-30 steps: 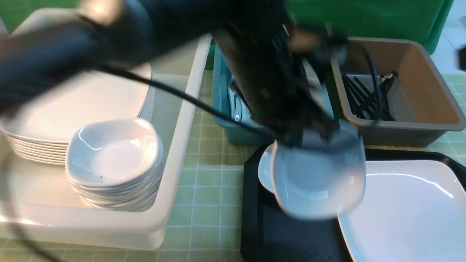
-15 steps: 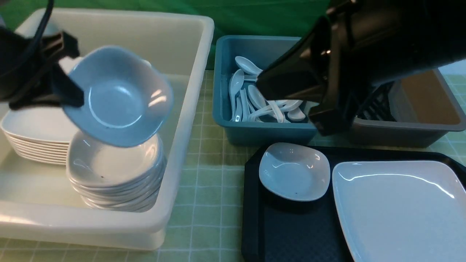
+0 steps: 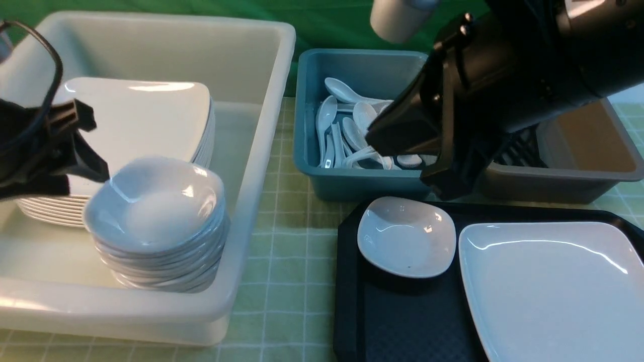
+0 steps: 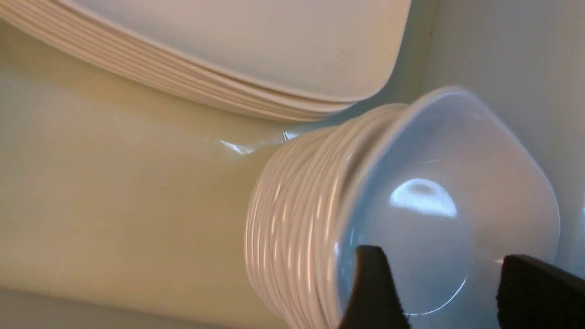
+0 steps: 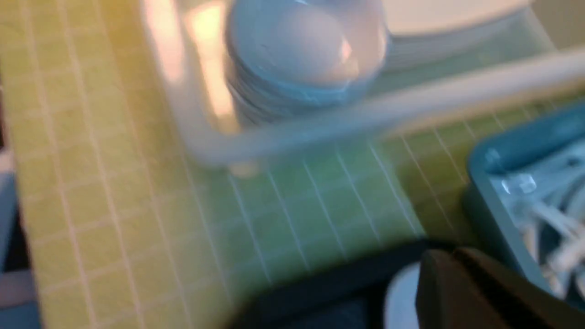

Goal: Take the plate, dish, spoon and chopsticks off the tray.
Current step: Use the left arm to put the small plate into the large storage box on the left, then use the left arm to grab a small plate from the dinner plate, then use the left arm to put the small plate into the large storage box on the left, then use the left arm to grab a plate from the dinner plate

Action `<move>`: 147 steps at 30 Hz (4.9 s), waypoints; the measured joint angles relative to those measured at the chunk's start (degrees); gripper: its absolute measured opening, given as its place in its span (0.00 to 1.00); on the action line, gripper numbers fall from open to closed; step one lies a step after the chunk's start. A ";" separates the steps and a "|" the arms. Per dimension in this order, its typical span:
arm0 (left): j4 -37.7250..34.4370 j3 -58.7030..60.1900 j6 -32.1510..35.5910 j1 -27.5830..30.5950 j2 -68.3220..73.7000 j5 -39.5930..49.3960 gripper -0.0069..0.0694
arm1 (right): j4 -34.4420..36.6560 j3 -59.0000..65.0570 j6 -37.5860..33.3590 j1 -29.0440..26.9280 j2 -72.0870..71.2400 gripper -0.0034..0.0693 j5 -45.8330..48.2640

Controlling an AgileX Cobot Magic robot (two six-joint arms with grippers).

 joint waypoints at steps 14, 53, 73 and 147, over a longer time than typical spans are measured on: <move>9.83 -15.04 3.06 -35.11 10.27 -2.04 0.09 | -17.49 6.31 13.13 -23.66 -7.56 0.05 7.32; 31.78 -25.86 2.36 -59.90 42.53 -11.91 0.10 | -7.52 17.17 12.52 -31.88 -13.56 0.05 5.03; 35.78 -37.00 -7.00 -40.20 15.62 13.69 0.10 | 23.28 9.33 -6.50 -20.81 -10.14 0.05 2.48; -5.62 -50.65 3.84 -50.76 67.26 -13.63 0.28 | -19.95 22.80 23.45 -23.85 -22.75 0.05 4.78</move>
